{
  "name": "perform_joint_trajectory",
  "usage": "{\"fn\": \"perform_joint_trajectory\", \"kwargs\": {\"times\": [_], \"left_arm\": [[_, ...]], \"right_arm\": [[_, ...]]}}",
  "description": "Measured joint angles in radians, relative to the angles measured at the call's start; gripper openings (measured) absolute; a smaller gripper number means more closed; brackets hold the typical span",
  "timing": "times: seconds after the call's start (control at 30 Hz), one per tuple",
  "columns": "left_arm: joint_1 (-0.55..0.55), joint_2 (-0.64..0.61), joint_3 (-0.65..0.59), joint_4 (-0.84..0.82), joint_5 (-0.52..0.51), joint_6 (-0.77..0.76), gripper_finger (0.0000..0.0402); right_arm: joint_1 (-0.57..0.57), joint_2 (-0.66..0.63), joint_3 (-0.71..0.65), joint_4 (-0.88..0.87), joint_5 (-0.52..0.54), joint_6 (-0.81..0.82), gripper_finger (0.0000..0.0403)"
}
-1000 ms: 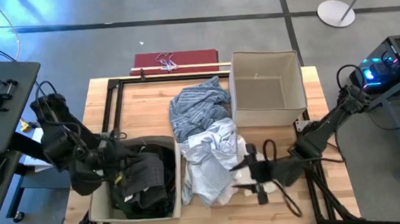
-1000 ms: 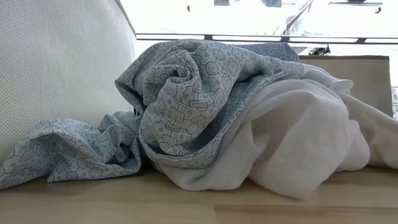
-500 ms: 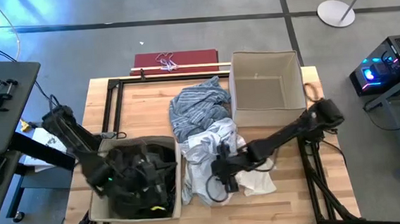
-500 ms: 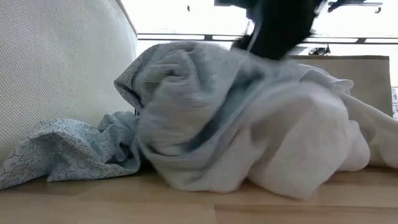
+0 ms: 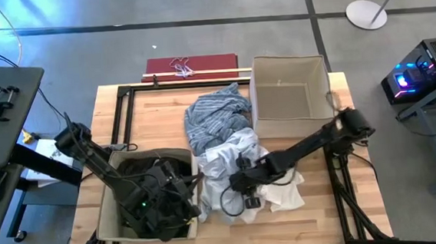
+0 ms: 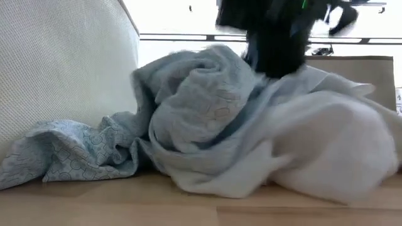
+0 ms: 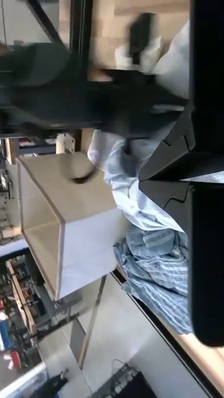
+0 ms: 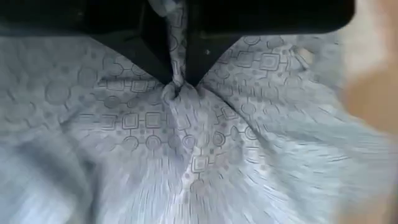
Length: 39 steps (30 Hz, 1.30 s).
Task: Sort clothes
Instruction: Put the blue patterned shirt into the top laundry organizer
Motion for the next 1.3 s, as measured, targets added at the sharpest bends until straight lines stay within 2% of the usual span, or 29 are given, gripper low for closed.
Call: {"fn": "perform_joint_trajectory", "kwargs": {"times": [0.07, 0.17, 0.23, 0.37, 0.43, 0.5, 0.57, 0.7, 0.83, 1.0, 1.13, 1.2, 1.3], "left_arm": [[-0.007, -0.01, 0.0, 0.0, -0.001, 0.021, 0.0], [-0.015, -0.019, 0.0, 0.0, -0.002, 0.041, 0.0], [-0.015, -0.019, 0.0, -0.001, -0.003, 0.044, 0.0], [-0.015, -0.019, 0.0, -0.001, -0.003, 0.043, 0.0], [-0.015, -0.019, 0.0, -0.001, 0.0, 0.044, 0.0], [-0.015, -0.019, 0.0, -0.001, 0.0, 0.044, 0.0], [-0.015, -0.019, 0.0, -0.001, 0.0, 0.045, 0.0], [-0.013, -0.019, 0.0, -0.001, -0.001, 0.045, 0.0], [-0.009, -0.019, 0.0, -0.001, 0.001, 0.044, 0.0], [-0.008, -0.019, 0.0, -0.001, 0.004, 0.035, 0.0], [-0.008, -0.019, 0.0, -0.001, 0.008, 0.035, 0.0], [-0.008, -0.019, 0.001, -0.001, 0.013, 0.035, 0.0], [-0.008, -0.019, 0.001, -0.001, 0.013, 0.035, 0.0]], "right_arm": [[0.021, -0.088, 0.0, 0.007, 0.039, -0.004, 0.0027], [0.066, -0.244, 0.002, 0.015, 0.149, -0.028, 0.0008], [0.109, -0.353, 0.002, 0.021, 0.269, -0.053, 0.0003], [0.212, -0.565, 0.004, 0.088, 0.584, -0.143, 0.0002], [0.257, -0.645, 0.005, 0.123, 0.667, -0.187, 0.0001], [0.276, -0.696, 0.005, 0.124, 0.633, -0.203, 0.0006], [0.275, -0.712, 0.005, 0.093, 0.55, -0.193, 0.0013], [0.233, -0.661, 0.004, -0.015, 0.46, -0.137, 0.004], [0.171, -0.547, 0.003, -0.052, 0.398, -0.126, 0.0107], [0.1, -0.382, 0.003, -0.044, 0.284, -0.12, 0.0215], [0.042, -0.258, 0.003, -0.099, 0.281, -0.051, 0.0294], [0.011, -0.2, 0.003, -0.14, 0.279, 0.002, 0.0317], [-0.024, -0.11, 0.003, -0.167, 0.254, 0.046, 0.033]]}}
